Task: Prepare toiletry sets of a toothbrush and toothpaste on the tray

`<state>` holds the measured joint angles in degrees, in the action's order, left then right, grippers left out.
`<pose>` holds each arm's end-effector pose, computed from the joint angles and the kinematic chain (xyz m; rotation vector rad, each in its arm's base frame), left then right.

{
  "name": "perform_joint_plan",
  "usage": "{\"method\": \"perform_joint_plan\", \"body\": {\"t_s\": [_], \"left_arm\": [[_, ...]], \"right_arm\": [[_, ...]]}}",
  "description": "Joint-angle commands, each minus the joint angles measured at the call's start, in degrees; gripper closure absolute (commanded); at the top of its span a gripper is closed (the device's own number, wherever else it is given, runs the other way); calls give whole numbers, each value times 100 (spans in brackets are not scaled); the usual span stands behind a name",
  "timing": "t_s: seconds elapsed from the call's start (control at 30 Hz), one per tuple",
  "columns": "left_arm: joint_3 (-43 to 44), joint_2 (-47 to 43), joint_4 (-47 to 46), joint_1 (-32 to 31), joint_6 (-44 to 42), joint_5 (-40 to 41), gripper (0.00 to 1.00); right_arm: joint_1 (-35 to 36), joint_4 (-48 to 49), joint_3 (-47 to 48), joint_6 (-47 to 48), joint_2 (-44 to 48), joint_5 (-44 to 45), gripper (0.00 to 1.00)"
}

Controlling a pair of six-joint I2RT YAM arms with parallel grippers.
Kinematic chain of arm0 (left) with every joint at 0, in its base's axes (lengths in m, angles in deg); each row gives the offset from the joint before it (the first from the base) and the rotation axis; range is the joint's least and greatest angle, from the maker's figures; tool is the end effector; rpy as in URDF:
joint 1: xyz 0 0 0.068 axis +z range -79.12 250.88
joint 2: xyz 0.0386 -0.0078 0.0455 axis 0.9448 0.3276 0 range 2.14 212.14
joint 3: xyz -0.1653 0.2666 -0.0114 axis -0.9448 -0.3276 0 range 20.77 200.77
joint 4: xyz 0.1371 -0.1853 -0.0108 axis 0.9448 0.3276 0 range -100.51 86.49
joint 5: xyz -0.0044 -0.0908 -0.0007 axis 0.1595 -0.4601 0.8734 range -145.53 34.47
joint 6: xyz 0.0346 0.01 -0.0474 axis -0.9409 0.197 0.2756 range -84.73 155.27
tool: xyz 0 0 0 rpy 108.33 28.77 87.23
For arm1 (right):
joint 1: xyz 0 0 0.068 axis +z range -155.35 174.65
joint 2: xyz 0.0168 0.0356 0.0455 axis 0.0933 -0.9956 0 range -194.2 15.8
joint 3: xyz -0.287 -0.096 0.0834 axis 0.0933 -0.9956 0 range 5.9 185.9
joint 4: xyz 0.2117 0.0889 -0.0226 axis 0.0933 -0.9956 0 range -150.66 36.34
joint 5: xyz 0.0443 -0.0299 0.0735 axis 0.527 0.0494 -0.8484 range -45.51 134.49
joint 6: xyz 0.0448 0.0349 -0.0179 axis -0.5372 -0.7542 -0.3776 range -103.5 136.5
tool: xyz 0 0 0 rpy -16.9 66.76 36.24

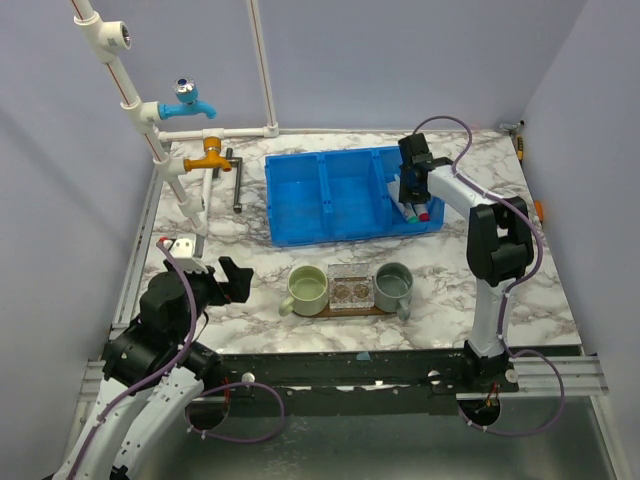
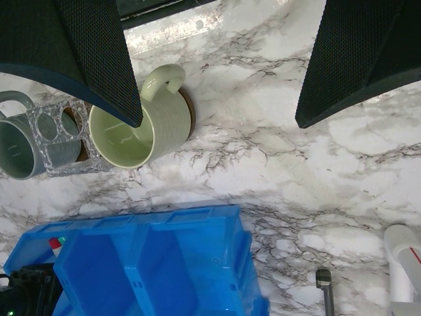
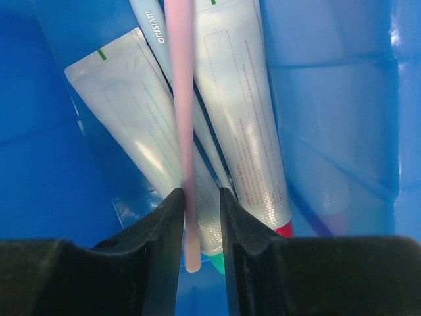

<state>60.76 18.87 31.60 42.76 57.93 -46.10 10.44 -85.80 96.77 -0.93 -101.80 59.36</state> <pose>0.0109 0.0023 0.3027 -0.0216 1.9199 -0.4451 0.4247 0.1084 0.2438 0.1290 2.5461 -0.1157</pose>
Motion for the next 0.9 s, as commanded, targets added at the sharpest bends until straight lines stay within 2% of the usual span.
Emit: {"method": "perform_joint_plan", "body": {"t_s": [0.0,0.47,0.87], "left_arm": [[-35,98,-36,27,-42,19,1],[-31,119,-36,27,-40,23,1],[-34,93,-18,34,-24,82,1]], "right_arm": [[-6,121,-36,59,56,-102,69],[-6,384,-49,75,361,-691,71],[-6,349,92,6,41,-970,81]]}}
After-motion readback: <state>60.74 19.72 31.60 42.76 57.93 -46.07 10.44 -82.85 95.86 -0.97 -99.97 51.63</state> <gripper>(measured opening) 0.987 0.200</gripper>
